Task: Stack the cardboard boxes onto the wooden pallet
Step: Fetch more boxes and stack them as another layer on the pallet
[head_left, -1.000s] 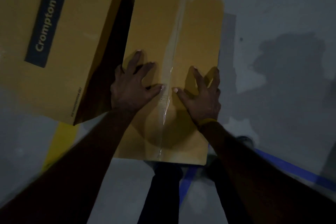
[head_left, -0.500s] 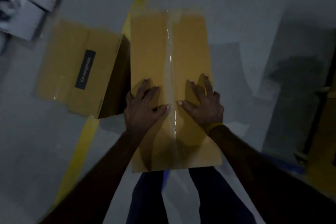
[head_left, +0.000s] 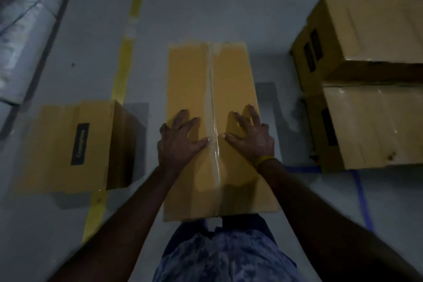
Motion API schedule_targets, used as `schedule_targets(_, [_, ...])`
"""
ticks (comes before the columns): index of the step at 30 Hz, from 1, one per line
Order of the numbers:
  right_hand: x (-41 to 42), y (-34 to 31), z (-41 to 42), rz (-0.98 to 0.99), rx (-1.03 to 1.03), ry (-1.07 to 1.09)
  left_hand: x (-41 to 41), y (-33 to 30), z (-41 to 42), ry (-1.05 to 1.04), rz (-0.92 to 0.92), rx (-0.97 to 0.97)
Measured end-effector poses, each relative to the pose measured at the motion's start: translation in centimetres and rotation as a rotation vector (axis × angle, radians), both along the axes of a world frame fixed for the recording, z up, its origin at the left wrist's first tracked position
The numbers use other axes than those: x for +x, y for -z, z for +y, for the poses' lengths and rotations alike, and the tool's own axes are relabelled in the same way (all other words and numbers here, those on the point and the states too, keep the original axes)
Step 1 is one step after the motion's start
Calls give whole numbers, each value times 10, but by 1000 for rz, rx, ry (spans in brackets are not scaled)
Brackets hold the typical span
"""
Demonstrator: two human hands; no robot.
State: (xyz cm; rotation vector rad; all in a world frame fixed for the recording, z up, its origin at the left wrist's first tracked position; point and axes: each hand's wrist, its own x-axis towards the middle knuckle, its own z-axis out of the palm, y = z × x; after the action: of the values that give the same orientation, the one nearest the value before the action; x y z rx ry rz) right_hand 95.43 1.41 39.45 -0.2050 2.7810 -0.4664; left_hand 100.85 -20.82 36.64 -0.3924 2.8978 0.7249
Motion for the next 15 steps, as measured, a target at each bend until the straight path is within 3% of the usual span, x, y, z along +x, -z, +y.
schedule_targets(15, [96,-73,206,54,-59,383,20,-89,205,328,-10,85])
